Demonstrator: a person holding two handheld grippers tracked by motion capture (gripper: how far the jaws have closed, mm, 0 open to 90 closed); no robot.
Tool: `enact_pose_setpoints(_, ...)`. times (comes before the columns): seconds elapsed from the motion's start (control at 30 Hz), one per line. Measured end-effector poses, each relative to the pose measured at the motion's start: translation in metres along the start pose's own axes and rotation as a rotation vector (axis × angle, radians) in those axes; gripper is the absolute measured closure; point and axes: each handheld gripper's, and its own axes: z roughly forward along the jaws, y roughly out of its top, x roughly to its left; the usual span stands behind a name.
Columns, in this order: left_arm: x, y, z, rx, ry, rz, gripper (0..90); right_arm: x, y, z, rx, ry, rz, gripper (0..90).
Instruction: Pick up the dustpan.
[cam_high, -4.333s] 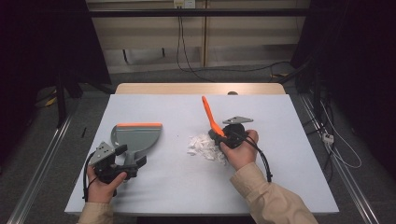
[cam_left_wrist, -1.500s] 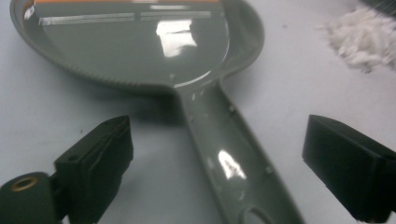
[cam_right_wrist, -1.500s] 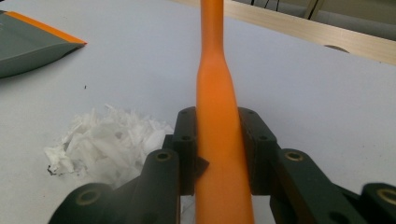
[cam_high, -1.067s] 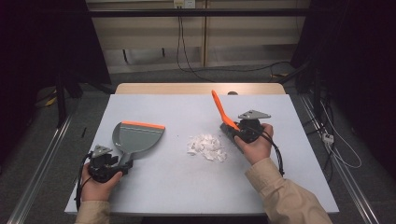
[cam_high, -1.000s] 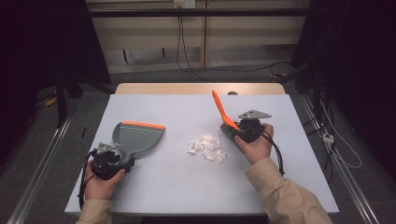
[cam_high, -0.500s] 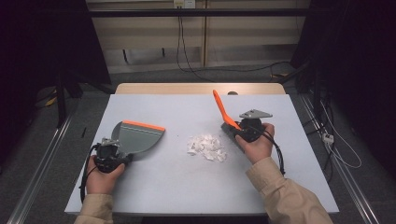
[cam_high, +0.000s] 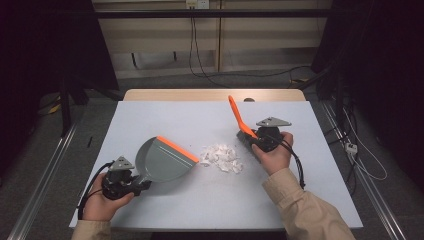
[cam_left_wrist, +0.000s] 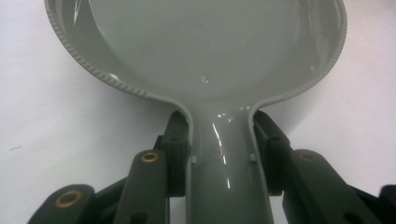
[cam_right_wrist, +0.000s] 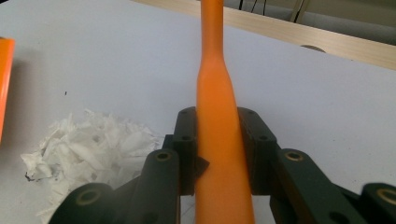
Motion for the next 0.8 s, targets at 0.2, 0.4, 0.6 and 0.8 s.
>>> enact_pose_setpoints(0.2, -0.009, 0.001, 0.006, 0.046, -0.046, 0.08, 63.4, 0.005, -0.001, 0.004, -0.012, 0.003, -0.002, 71.7)
enact_pose_setpoints(0.4, -0.021, 0.004, 0.016, 0.088, -0.095, 0.131, 63.4, 0.012, -0.003, 0.012, -0.019, 0.021, -0.008, 71.7)
enact_pose_setpoints(0.6, -0.022, 0.004, 0.018, 0.091, -0.121, 0.147, 63.3, 0.015, -0.005, 0.018, -0.004, 0.024, -0.038, 71.4)
enact_pose_setpoints(0.8, -0.024, 0.007, 0.02, 0.097, -0.132, 0.151, 63.3, 0.018, 0.003, 0.015, 0.056, 0.059, -0.052, 66.1)
